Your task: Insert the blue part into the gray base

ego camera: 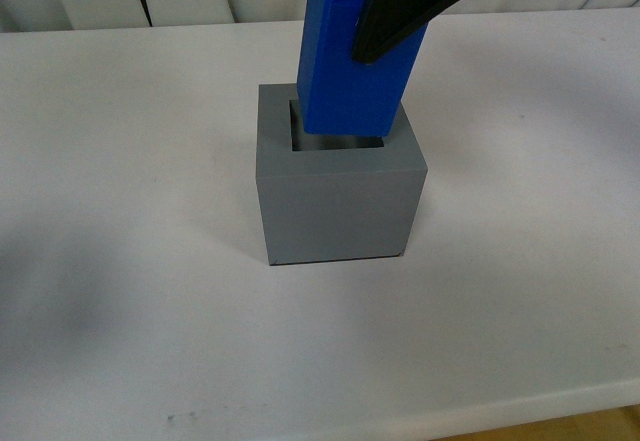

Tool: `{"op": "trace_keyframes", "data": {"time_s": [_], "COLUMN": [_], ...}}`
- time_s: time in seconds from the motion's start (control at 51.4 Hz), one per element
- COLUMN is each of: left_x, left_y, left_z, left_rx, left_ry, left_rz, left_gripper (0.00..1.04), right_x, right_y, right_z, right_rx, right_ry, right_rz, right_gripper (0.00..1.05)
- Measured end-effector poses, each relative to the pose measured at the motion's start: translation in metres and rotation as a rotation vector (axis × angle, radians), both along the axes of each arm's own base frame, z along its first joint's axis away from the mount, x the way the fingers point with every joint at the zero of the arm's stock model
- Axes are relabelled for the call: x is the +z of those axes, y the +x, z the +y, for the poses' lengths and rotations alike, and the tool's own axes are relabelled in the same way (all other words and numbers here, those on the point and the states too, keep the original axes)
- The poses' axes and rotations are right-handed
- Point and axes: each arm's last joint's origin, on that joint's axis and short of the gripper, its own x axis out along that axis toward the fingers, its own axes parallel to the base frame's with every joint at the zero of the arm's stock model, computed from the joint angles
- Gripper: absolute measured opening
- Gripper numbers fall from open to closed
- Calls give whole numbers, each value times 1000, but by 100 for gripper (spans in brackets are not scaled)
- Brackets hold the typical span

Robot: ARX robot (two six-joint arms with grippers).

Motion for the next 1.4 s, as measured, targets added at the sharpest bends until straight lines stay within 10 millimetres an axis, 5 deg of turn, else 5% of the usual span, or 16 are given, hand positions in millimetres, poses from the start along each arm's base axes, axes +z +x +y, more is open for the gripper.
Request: {"op": "trace_keyframes", "data": {"time_s": [1.401], "left_x": [0], "left_y": [0], "left_z": [0], "left_rx": [0], "left_ry": [0], "left_rz": [0], "left_gripper": [99], "right_x": [-12], "right_y": [6], "right_z": [5], "right_rx": [-21], "right_ry": [-15], "right_rz": [11], "right_gripper": [48]}}
